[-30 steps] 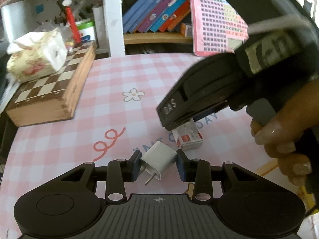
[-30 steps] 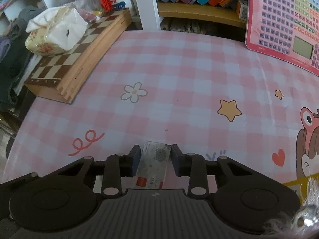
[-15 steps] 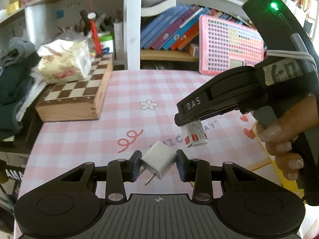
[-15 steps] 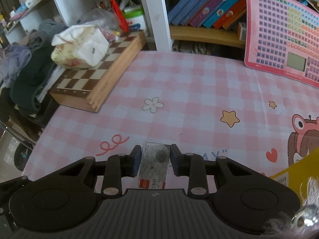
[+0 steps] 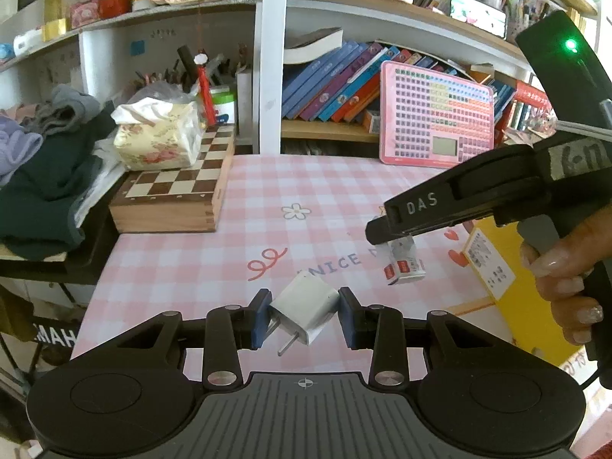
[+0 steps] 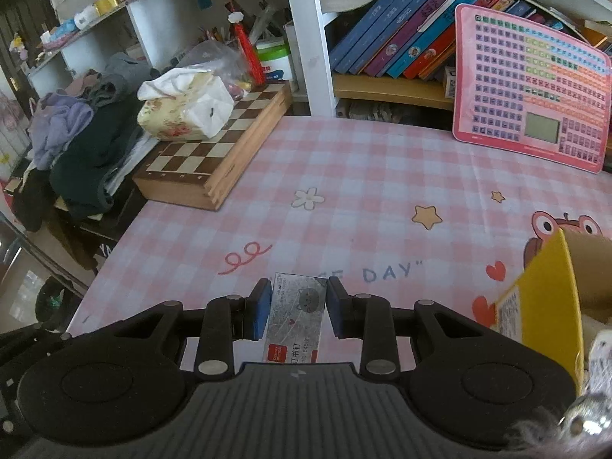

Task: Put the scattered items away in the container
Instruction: 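Lift and carry the plug and package toward the yellow box with both tools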

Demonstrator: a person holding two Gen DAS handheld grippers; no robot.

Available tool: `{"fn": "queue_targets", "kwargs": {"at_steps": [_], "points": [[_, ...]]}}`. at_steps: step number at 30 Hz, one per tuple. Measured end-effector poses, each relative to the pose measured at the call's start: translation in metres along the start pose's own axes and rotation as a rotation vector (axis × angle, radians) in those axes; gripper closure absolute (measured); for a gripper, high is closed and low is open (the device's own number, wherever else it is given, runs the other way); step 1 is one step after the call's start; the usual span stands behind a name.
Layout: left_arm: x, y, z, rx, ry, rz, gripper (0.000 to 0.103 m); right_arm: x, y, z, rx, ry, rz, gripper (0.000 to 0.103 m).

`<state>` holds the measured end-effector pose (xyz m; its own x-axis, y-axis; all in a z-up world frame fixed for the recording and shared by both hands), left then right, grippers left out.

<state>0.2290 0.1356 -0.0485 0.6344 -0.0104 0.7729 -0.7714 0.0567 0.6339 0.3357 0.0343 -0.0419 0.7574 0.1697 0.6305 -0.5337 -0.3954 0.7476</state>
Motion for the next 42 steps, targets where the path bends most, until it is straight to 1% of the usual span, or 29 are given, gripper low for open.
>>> {"fn": "queue_targets", "kwargs": {"at_steps": [11,21,31,42], "points": [[-0.014,0.046,0.010,-0.016,-0.001,0.034,0.067,-0.034,0.045,-0.008,0.004,0.010,0.019,0.074],[-0.028,0.083,0.017,-0.023,-0.039,0.049,0.067,-0.070,0.082,-0.023,0.010,0.041,0.036,0.074],[-0.042,0.114,0.021,-0.065,-0.044,0.065,0.067,-0.099,0.115,-0.033,0.026,0.031,0.042,0.074],[-0.059,0.142,0.045,-0.116,-0.068,0.078,0.067,-0.135,0.148,-0.031,0.013,0.004,0.047,0.074]]}}
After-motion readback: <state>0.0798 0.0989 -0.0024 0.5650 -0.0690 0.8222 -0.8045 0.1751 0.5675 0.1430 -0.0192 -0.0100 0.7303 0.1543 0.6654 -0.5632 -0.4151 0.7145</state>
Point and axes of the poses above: each gripper's, at about its wrist camera, not at the fingertips, and y roughly against the way its jaws point, z to its right, x to its top, the point moved 5 cm from there along -y, roughly the way its jaws point, and after that the axes turned 3 degrees about -y, right-handed, at the moved point
